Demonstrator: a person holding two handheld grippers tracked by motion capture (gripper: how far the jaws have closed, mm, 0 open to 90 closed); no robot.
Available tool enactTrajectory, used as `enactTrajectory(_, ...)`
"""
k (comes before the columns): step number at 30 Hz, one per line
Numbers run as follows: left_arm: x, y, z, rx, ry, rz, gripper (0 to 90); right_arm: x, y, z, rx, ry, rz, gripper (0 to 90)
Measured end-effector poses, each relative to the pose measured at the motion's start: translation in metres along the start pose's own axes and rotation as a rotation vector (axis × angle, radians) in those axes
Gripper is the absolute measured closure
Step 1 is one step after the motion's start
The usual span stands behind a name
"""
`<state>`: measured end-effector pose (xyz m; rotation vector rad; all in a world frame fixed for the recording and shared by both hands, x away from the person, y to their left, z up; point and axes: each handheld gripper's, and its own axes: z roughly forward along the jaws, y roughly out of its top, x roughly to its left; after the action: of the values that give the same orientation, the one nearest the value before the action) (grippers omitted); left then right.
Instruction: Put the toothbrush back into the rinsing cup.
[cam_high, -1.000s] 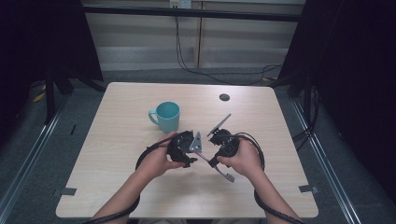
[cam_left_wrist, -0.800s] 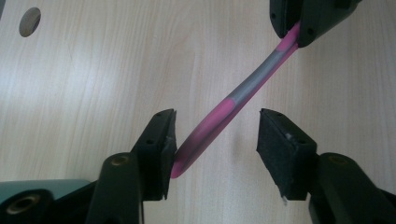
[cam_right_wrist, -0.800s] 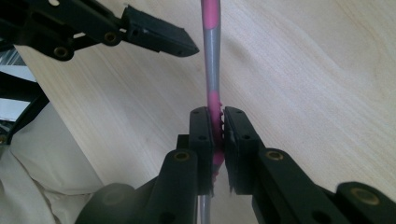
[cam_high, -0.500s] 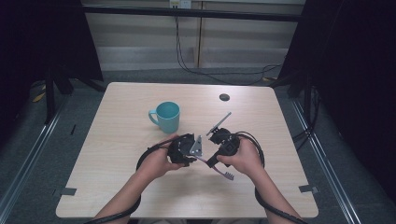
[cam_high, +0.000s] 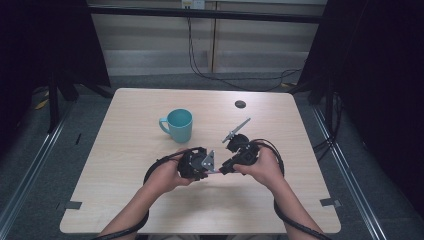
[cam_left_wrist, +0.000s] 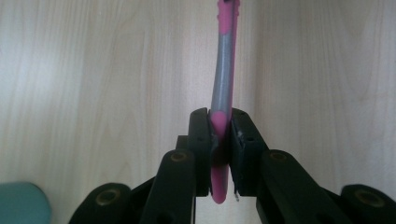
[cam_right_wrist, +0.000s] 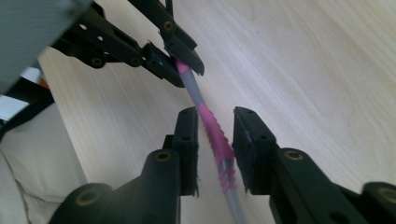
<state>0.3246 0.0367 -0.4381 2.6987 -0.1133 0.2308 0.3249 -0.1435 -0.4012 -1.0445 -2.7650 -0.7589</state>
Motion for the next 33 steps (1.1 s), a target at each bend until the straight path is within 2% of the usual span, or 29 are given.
enactTrajectory(1,0.001,-0.001,0.000,0.000,-0.006,-0.012,80.7,0.000,0.000,0.000,0.000,0.000,0.000,70.6)
enactTrajectory(2,0.001,-0.003,0.001,0.000,-0.010,-0.031,80.7,-0.002,-0.001,-0.002,-0.024,0.007,0.002,66.3)
enactTrajectory(3,0.003,-0.005,0.000,0.003,-0.018,-0.072,80.7,-0.004,-0.001,-0.005,-0.053,-0.018,0.019,56.5)
enactTrajectory(7,0.007,-0.009,-0.002,-0.002,-0.031,-0.154,80.7,-0.007,-0.002,-0.014,-0.112,-0.041,0.046,51.9)
enactTrajectory(8,0.007,-0.009,-0.002,-0.002,-0.031,-0.154,80.8,-0.007,-0.002,-0.014,-0.112,-0.041,0.046,51.9)
enactTrajectory(9,0.010,-0.012,-0.003,-0.002,-0.043,-0.193,80.8,-0.009,-0.003,-0.022,-0.170,-0.046,0.085,47.2)
enactTrajectory(11,0.011,-0.014,-0.004,-0.003,-0.048,-0.224,80.7,-0.013,-0.004,-0.030,-0.223,-0.034,0.108,46.9)
enactTrajectory(13,0.013,-0.015,-0.004,0.003,-0.059,-0.250,80.8,-0.015,-0.005,-0.036,-0.257,-0.055,0.117,46.0)
enactTrajectory(15,0.015,-0.016,-0.003,0.019,-0.061,-0.260,80.7,-0.017,-0.006,-0.040,-0.280,-0.043,0.130,45.5)
enactTrajectory(17,0.015,-0.017,-0.002,0.026,-0.065,-0.294,80.7,-0.018,-0.007,-0.043,-0.288,-0.060,0.133,45.0)
enactTrajectory(19,0.018,-0.018,-0.003,0.040,-0.067,-0.298,80.7,-0.019,-0.008,-0.045,-0.283,-0.064,0.139,43.4)
enactTrajectory(20,0.018,-0.018,-0.003,0.038,-0.066,-0.318,80.7,-0.019,-0.008,-0.045,-0.281,-0.062,0.137,43.3)
enactTrajectory(22,0.021,-0.020,-0.004,0.047,-0.063,-0.333,80.7,-0.020,-0.010,-0.046,-0.273,-0.079,0.141,42.8)
enactTrajectory(23,0.023,-0.021,-0.005,0.041,-0.064,-0.356,80.7,-0.020,-0.011,-0.046,-0.273,-0.071,0.142,42.7)
enactTrajectory(24,0.023,-0.021,-0.005,0.041,-0.064,-0.356,80.7,-0.021,-0.012,-0.046,-0.273,-0.073,0.145,42.3)
enactTrajectory(26,0.027,-0.025,-0.008,0.047,-0.063,-0.400,80.7,-0.023,-0.015,-0.047,-0.272,-0.078,0.149,41.6)
enactTrajectory(30,0.030,-0.028,-0.011,0.027,-0.066,-0.469,80.7,-0.025,-0.019,-0.045,-0.272,-0.078,0.165,41.1)
enactTrajectory(31,0.030,-0.028,-0.011,0.027,-0.066,-0.469,80.7,-0.025,-0.019,-0.045,-0.272,-0.078,0.165,41.1)
enactTrajectory(32,0.031,-0.029,-0.012,0.018,-0.079,-0.492,80.7,-0.026,-0.021,-0.042,-0.276,-0.078,0.168,40.9)
enactTrajectory(33,0.032,-0.029,-0.013,0.013,-0.078,-0.495,80.7,-0.026,-0.022,-0.040,-0.275,-0.075,0.172,40.6)
